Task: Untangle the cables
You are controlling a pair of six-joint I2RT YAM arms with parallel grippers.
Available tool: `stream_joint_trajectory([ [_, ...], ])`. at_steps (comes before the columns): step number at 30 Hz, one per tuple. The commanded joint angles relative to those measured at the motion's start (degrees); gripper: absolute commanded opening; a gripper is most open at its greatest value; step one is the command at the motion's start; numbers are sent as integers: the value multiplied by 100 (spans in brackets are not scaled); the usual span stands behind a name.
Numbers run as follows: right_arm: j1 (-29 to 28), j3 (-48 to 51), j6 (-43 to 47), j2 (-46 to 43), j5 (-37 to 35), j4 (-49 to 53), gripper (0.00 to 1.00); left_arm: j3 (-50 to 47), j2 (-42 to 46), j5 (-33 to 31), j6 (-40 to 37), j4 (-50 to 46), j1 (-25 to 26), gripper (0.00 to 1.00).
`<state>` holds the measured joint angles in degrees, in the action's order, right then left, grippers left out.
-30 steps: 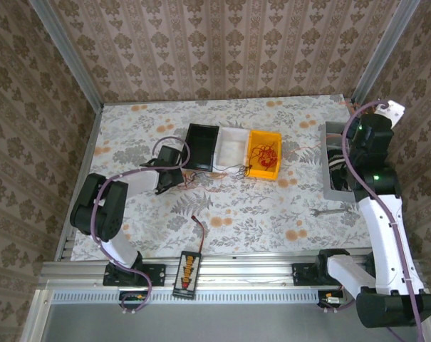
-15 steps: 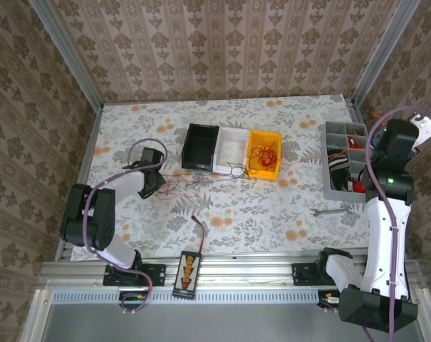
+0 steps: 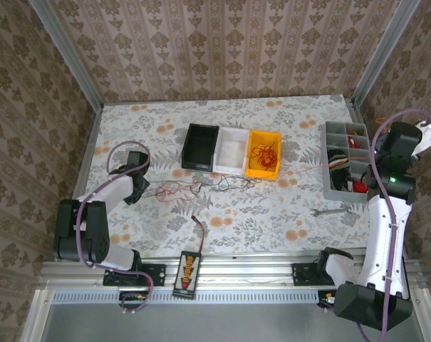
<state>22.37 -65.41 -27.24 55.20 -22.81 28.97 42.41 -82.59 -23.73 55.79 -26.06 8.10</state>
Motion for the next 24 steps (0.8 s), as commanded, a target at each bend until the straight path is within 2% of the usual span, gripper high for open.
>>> stream_joint_trajectory([
  [1,66,-127,-35,86,121,125,10,-127,252,-264,358,-294,-199,0],
  [5,69,-130,-127,144,339,127,10,-113,363,-319,235,-284,-265,0],
  [8,-47,-21,-192,136,852,-4,10,-102,337,4,-238,155,-158,0],
  [11,-944,267,-132,131,789,-128,11,-50,199,220,-714,687,325,0],
  [15,-2507,862,-423,203,463,-253,11,52,-76,680,-1205,1346,1002,0],
  [19,-3636,1151,-501,580,78,-199,11,163,-344,1227,-1407,1645,1267,1],
  [20,-3772,1230,-577,688,118,-211,11,207,-393,1326,-1493,1657,1301,4],
  [21,-3895,1323,-666,776,171,-252,11,246,-422,1412,-1582,1672,1337,13],
  [23,-4051,1490,-657,963,374,-391,11,347,-434,1573,-1936,1680,1402,40],
  [24,-4121,1536,-617,1101,476,-408,11,415,-413,1611,-2176,1631,1445,47],
])
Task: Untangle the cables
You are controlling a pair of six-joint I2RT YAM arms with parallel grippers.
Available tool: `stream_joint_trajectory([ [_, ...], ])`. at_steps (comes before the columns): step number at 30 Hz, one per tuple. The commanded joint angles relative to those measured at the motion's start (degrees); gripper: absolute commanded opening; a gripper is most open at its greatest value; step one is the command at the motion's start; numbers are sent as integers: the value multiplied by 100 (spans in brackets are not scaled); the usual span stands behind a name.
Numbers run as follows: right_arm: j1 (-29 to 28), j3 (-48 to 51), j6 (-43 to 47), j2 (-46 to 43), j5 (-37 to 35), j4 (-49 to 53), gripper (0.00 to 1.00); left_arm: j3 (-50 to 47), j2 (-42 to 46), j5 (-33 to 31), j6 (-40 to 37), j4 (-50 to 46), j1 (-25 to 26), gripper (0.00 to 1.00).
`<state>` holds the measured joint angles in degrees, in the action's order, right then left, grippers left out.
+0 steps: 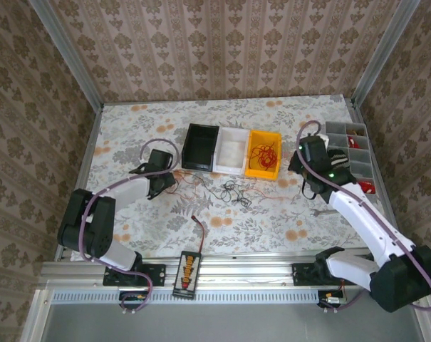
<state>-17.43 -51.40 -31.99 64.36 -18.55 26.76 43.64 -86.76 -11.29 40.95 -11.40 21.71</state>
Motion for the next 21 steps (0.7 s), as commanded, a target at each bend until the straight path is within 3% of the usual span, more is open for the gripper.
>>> stream_joint_trajectory([
  [1,-188,160,-67,340,209,-197,11,356,44,376,-931,120,129,53],
  [3,-251,206,57,606,525,-217,11,416,178,394,-1394,104,229,59],
  [5,-273,273,245,860,1035,-348,11,396,353,613,-1901,249,348,60],
  [10,-489,259,654,1718,2065,-435,11,547,386,2012,-2839,388,822,60],
  [15,-612,140,755,2046,1983,-387,11,1139,-277,2701,-3380,26,1465,60],
  [21,-612,91,741,2068,2051,-453,11,2124,-1311,2757,-4026,-574,2112,69],
])
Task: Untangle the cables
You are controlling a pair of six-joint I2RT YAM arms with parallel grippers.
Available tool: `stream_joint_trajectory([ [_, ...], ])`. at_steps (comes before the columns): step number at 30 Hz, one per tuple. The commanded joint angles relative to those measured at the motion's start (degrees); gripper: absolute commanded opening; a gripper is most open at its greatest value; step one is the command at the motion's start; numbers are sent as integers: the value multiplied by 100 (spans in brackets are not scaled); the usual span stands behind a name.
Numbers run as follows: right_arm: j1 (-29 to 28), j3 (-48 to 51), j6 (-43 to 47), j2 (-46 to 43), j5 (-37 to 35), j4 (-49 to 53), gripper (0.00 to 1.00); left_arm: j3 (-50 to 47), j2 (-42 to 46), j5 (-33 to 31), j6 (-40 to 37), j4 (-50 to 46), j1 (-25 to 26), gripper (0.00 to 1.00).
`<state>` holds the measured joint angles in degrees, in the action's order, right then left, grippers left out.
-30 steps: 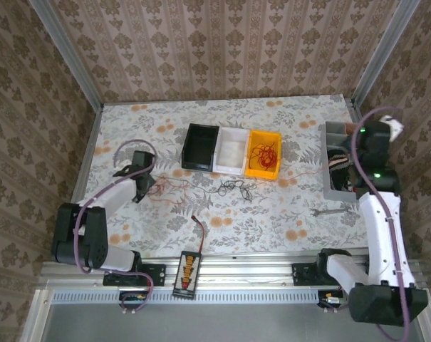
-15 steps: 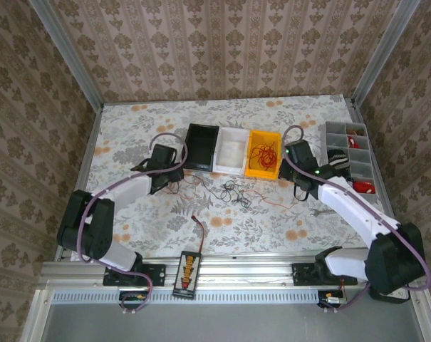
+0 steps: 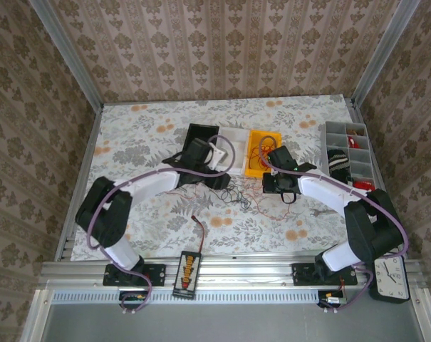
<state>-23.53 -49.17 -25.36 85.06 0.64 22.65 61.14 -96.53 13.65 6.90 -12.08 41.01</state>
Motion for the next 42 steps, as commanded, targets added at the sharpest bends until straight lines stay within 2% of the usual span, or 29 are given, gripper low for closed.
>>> stream_joint_trajectory([
  [1,-3,-120,55,-14,99,-33,11,534,-508,229,-729,-627,258,69],
  [4,5,-78,45,-97,-11,11,10,812,-883,113,-943,-891,384,65],
  [9,6,54,31,-324,-82,-41,11,892,-1131,79,-1030,-943,437,49],
  [14,15,134,22,-436,-222,-24,11,999,-1452,-143,-1145,-1052,552,44],
  [19,280,256,-200,-712,-380,-31,11,791,-1614,-657,-1025,-789,543,18],
  [21,416,293,-196,-760,-261,-46,11,639,-1580,-688,-977,-665,531,12],
  [25,337,311,165,-751,229,-33,12,307,-1395,-684,-779,-428,472,1],
  [29,-14,329,497,-570,850,197,12,181,-1290,-781,-615,-262,437,0],
  [37,-776,277,837,90,1035,963,16,264,-1306,-904,-523,-243,386,0],
  [39,-858,199,901,191,1056,1095,20,279,-1302,-908,-513,-243,377,0],
  [42,-965,-27,1049,310,1018,1313,31,287,-1318,-890,-486,-235,380,0],
])
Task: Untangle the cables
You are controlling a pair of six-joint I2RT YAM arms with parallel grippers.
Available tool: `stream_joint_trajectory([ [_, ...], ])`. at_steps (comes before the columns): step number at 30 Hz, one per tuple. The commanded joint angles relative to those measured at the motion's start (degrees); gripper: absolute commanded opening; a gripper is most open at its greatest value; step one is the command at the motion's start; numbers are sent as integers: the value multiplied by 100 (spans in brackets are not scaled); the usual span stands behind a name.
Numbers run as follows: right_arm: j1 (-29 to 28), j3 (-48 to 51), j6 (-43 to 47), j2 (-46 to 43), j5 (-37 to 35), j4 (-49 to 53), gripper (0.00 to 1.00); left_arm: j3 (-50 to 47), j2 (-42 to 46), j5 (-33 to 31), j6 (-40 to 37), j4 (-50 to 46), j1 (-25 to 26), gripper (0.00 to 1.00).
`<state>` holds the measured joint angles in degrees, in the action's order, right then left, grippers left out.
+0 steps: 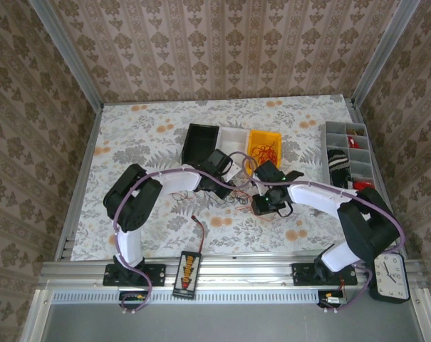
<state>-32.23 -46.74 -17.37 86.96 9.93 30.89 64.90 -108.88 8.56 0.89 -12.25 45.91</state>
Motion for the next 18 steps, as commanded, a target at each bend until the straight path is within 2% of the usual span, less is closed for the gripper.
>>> stream_joint_trajectory([
  [1,-143,-368,295,188,72,570,34,-84,-89,-381,122,-212,-109,0],
  [8,-512,-967,554,704,-336,1095,42,-114,-74,-372,235,-159,-109,0],
  [9,-599,-1004,591,681,-470,1132,46,-133,-64,-372,248,-150,-109,0],
  [12,-809,-934,747,419,-794,1059,53,-185,-21,-347,288,-87,-133,0],
  [18,-813,-577,639,-448,-1309,882,61,-316,59,-181,403,65,-285,0],
])
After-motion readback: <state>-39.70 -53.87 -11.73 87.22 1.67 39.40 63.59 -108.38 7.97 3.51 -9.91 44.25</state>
